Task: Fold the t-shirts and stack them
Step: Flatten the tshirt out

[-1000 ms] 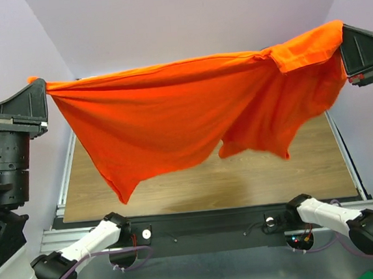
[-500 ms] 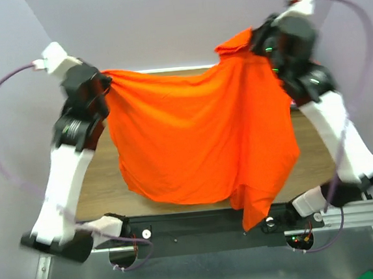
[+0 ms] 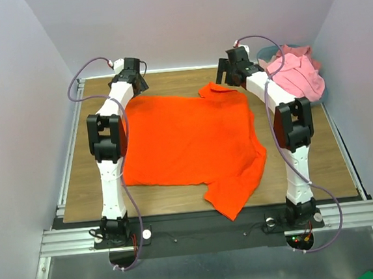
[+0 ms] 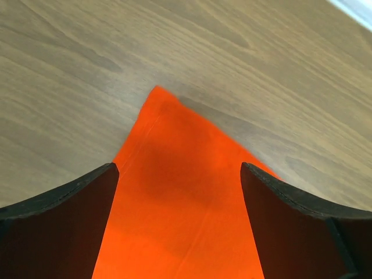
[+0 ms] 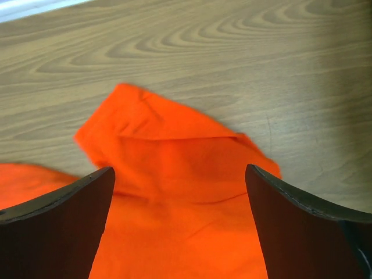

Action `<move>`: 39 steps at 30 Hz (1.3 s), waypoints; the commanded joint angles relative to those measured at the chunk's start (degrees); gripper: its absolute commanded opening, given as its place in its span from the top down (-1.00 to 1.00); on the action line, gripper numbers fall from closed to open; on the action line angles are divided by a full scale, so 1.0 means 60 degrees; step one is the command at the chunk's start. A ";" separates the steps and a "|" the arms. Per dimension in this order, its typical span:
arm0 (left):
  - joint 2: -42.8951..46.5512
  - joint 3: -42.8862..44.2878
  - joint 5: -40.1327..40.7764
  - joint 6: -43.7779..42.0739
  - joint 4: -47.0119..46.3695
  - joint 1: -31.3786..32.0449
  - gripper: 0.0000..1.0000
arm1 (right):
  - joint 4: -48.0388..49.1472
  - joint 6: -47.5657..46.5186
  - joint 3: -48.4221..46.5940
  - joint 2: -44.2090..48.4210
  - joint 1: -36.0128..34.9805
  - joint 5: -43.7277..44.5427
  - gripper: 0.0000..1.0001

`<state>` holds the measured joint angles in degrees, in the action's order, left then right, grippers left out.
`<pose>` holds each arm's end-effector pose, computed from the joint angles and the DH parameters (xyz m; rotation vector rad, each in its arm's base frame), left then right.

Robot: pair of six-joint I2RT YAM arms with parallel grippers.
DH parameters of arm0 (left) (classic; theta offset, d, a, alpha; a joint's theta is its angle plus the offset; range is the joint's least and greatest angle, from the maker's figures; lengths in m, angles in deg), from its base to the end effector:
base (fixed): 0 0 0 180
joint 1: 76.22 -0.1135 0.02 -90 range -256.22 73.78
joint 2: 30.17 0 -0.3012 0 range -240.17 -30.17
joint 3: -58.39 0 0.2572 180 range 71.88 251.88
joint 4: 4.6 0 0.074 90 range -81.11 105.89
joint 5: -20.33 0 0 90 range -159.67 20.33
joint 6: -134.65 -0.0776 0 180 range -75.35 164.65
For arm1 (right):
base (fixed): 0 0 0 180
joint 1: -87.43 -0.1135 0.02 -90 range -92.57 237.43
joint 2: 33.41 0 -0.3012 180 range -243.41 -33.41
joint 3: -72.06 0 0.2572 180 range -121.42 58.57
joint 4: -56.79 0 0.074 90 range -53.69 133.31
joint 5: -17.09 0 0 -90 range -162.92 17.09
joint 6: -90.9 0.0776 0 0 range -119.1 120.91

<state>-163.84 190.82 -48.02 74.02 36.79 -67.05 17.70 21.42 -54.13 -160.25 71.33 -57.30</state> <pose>0.5896 -0.0662 0.2268 -0.5791 2.1772 0.0802 0.5555 0.1386 0.2565 0.2292 2.2226 0.0384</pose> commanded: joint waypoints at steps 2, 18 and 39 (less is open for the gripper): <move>0.2939 -0.1390 -0.0121 -0.0119 -0.1102 -0.0063 -0.97 | 0.0752 -0.0109 0.0555 0.1847 -0.0144 -0.0858 -1.00; 0.5331 -0.6698 -0.1103 0.0116 -0.2365 -0.0063 -0.97 | 0.0767 0.1239 0.6582 0.5014 -0.0144 -0.0920 -1.00; 0.1039 -0.2684 -0.3037 -0.0354 -0.2687 -0.0194 -0.97 | 0.2920 0.2572 0.6684 0.2906 0.1247 -0.2559 -1.00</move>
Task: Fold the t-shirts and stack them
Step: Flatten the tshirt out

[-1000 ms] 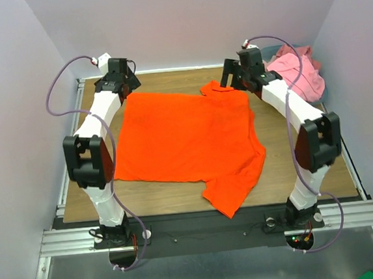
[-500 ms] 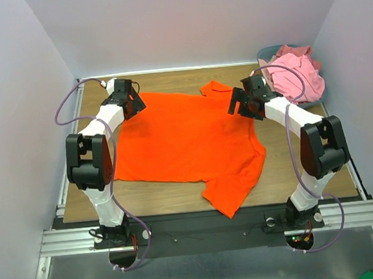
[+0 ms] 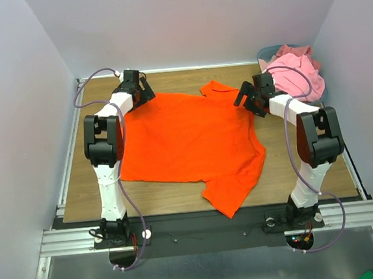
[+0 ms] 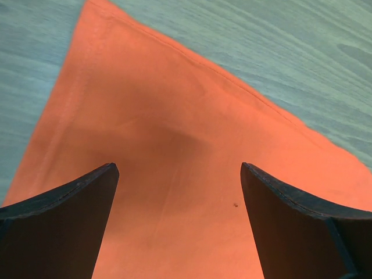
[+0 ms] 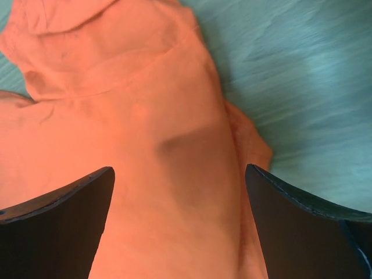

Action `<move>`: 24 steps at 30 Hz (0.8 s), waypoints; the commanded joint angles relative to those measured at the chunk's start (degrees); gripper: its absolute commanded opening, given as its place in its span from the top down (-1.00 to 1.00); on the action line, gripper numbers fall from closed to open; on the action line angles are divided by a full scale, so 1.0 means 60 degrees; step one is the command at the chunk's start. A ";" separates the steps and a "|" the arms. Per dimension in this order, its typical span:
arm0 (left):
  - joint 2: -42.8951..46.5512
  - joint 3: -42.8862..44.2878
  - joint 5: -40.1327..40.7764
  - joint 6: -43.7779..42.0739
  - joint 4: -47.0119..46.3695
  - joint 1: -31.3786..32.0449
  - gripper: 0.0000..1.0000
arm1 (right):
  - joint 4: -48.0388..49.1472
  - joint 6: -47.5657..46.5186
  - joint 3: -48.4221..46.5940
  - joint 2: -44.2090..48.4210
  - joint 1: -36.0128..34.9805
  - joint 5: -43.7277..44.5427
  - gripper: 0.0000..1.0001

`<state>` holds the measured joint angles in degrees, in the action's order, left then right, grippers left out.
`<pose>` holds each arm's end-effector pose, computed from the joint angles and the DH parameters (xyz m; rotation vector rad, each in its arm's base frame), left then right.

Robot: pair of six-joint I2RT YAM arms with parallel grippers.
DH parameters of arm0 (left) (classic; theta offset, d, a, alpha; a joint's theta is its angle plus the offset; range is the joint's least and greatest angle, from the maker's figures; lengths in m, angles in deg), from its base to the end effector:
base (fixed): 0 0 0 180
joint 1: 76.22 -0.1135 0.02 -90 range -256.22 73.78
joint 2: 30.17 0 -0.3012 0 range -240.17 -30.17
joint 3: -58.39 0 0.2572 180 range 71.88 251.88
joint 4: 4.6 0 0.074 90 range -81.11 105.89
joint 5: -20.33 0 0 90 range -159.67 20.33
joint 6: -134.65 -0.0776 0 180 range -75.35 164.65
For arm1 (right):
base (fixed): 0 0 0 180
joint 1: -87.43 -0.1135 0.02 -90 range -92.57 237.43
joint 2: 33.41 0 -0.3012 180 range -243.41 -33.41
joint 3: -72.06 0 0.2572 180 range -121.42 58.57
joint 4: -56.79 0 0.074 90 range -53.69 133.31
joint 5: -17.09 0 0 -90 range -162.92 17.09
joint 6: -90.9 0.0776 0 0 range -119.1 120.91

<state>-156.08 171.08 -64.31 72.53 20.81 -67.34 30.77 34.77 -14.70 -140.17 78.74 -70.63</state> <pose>0.5596 -0.0801 0.2042 -0.4217 2.2128 -0.2415 0.4490 0.0655 0.2049 0.5408 2.3332 0.3066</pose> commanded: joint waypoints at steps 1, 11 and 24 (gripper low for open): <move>-0.0473 0.0722 -0.0352 -0.0105 0.0005 -0.0206 -0.97 | 0.0785 0.0361 0.0113 -0.0560 0.0056 -0.0322 -1.00; -0.1324 0.1322 -0.0601 0.0129 0.0312 -0.1129 -0.97 | 0.0917 0.0406 -0.0604 -0.1571 0.0364 0.0029 -1.00; -0.2380 0.3154 -0.0778 0.0202 0.0810 -0.1246 -0.97 | 0.0830 -0.0150 -0.2726 -0.2773 0.0452 0.0556 -1.00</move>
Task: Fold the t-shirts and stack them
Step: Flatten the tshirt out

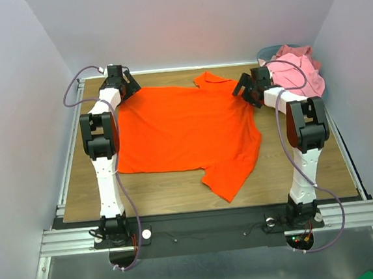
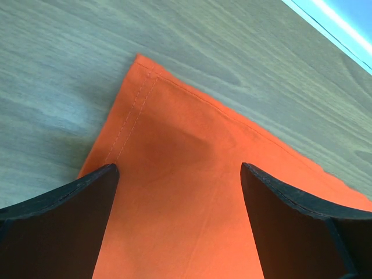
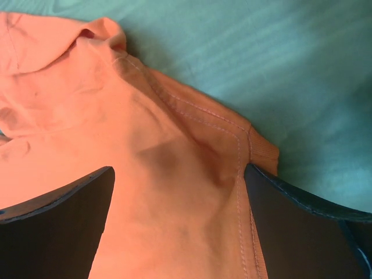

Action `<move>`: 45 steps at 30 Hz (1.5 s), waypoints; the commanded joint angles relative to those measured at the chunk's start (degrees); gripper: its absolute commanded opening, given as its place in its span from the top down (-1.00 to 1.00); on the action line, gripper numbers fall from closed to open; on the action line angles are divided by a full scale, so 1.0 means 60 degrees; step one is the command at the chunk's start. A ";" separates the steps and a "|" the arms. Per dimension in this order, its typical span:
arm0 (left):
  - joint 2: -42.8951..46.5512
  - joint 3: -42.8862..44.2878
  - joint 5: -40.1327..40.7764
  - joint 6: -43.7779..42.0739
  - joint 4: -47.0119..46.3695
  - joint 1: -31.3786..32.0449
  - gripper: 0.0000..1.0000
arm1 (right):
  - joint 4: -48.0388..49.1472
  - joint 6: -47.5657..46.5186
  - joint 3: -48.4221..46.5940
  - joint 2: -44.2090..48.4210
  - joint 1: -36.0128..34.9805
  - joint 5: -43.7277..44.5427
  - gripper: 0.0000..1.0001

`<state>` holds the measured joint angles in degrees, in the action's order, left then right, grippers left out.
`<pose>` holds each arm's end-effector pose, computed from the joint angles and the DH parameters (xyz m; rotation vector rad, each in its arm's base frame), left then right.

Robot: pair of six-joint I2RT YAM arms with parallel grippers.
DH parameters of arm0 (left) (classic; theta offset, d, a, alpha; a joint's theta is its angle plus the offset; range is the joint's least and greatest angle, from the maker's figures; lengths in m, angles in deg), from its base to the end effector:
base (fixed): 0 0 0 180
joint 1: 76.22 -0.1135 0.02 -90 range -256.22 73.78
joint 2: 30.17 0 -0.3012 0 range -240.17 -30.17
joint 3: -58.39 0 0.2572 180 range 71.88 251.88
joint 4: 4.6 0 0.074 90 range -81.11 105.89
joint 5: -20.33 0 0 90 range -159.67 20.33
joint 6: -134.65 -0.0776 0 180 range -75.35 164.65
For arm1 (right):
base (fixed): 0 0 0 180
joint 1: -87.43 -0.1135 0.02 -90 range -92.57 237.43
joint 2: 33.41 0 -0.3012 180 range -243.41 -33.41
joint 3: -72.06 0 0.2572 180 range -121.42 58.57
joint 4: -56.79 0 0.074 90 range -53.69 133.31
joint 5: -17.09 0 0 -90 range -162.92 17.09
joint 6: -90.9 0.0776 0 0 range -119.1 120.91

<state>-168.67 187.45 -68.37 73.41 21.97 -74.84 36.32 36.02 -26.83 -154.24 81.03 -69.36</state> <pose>0.6218 -0.0132 0.1818 -0.5360 2.1462 -0.2688 0.5220 0.0537 0.1739 0.6081 2.2469 0.2963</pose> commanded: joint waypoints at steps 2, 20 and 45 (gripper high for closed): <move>-0.0194 0.0558 0.0192 0.0115 0.0720 0.0003 -0.97 | -0.0285 -0.0432 -0.1101 -0.0573 0.0099 0.0491 -1.00; 0.8855 -0.8328 0.3736 0.2338 0.2388 -0.0055 -0.97 | -0.1004 -0.1137 0.3507 0.5664 -0.2699 0.1238 -1.00; 1.1321 -1.4222 0.2274 0.4026 0.0706 -0.0788 -0.21 | -0.1092 0.0886 0.7950 0.9680 -0.3519 0.0785 -1.00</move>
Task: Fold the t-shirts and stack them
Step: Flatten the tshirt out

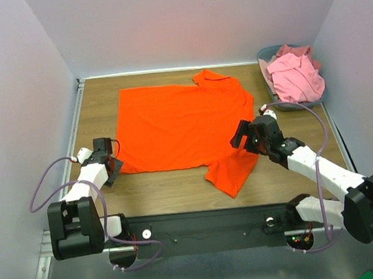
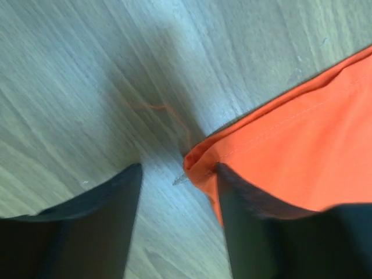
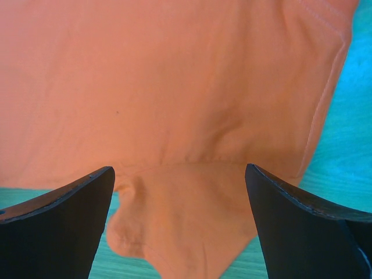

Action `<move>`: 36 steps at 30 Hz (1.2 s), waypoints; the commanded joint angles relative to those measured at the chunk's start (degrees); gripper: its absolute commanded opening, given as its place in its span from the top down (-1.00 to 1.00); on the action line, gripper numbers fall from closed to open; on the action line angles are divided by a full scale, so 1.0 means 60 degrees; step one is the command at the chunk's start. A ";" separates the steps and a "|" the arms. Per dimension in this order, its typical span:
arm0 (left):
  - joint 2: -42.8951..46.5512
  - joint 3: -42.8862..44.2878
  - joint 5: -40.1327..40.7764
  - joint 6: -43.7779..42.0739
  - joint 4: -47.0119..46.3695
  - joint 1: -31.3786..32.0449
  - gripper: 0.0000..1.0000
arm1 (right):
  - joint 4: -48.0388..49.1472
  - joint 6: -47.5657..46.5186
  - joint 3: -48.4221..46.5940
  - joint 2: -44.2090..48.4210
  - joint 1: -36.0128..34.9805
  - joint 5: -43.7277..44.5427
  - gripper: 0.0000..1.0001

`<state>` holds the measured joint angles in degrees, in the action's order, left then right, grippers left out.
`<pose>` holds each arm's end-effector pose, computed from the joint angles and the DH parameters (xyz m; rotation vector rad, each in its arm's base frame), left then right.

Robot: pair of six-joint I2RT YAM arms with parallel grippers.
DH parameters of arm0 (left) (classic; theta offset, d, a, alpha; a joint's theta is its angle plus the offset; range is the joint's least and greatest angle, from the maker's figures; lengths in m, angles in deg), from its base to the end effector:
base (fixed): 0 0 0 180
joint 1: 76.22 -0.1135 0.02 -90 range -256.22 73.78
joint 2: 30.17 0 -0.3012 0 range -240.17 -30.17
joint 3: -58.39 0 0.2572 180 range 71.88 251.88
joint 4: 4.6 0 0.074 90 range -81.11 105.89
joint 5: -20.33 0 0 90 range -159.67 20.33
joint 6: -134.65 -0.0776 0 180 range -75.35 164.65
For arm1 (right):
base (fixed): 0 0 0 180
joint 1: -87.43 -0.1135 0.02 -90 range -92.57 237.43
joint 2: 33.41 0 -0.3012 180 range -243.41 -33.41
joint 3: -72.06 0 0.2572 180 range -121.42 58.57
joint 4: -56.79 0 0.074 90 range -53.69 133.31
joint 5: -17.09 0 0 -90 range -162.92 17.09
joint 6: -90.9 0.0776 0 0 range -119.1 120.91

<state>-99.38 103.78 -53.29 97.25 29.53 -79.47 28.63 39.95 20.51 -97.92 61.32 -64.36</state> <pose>0.2256 0.0347 0.1654 -1.2714 2.1765 0.0274 0.2337 0.1017 0.2286 0.3388 2.2901 0.4205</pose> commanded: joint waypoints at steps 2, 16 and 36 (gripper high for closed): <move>-0.0446 -0.0307 -0.0269 0.0037 -0.0643 -0.0016 -0.03 | 0.0088 0.0289 0.0147 0.0337 -0.0481 -0.0078 -1.00; -0.0023 -0.0219 -0.0138 -0.0270 -0.0950 -0.0016 1.00 | -0.3485 0.2455 -0.0497 -0.1711 -0.6866 0.3320 -1.00; 0.0109 0.0015 -0.0971 -0.0563 -0.1448 -0.0001 1.00 | -0.4131 0.3088 -0.1170 -0.2242 -0.6432 0.4477 0.92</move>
<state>-100.12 103.32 -57.60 94.61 21.97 -79.60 6.71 57.37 16.49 -114.77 20.03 -42.79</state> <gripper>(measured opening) 0.025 0.083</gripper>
